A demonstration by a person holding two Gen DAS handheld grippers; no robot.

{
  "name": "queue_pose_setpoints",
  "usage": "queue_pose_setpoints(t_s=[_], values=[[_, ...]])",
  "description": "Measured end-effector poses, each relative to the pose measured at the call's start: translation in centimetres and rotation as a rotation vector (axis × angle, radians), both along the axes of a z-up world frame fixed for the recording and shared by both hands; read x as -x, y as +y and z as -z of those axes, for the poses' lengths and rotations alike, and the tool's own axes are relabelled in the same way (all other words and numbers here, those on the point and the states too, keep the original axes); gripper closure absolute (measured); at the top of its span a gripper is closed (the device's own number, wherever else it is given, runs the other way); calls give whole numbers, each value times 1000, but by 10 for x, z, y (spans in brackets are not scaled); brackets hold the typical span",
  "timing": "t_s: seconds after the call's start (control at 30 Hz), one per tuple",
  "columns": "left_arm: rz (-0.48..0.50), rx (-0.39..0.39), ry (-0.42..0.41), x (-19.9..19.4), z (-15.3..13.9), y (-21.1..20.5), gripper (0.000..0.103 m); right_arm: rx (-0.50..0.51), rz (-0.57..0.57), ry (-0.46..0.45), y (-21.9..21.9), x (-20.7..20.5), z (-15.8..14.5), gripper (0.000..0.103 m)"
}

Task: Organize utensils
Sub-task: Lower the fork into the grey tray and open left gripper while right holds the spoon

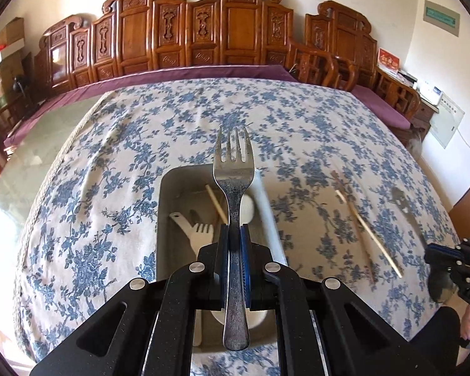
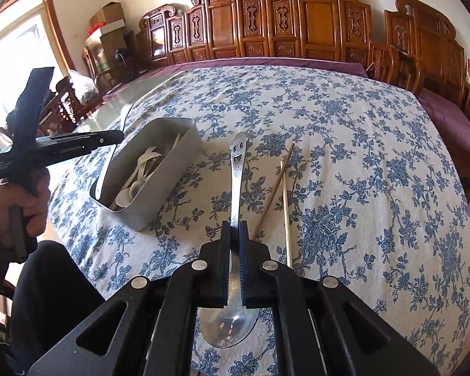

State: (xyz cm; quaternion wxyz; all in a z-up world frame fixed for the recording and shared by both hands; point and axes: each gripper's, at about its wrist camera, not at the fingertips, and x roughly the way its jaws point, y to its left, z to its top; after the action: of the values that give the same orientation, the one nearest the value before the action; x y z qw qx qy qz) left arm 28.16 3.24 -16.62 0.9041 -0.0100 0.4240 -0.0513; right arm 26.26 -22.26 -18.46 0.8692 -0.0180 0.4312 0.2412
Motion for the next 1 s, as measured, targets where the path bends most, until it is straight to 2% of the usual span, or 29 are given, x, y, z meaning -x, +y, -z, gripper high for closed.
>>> queue_pose_setpoints(t_s=[0.27,0.73,1.0], values=[[-22,-12,49,-13,27,14,97,-6,-1,14,9,-8,7,97],[-41,-50,141,-28,64,21,97,-37,-35,-4,39,-7,-10,97],[-46,-65,101,-17,49,28,96,-23,-54,-11,54,-4,-16,97]])
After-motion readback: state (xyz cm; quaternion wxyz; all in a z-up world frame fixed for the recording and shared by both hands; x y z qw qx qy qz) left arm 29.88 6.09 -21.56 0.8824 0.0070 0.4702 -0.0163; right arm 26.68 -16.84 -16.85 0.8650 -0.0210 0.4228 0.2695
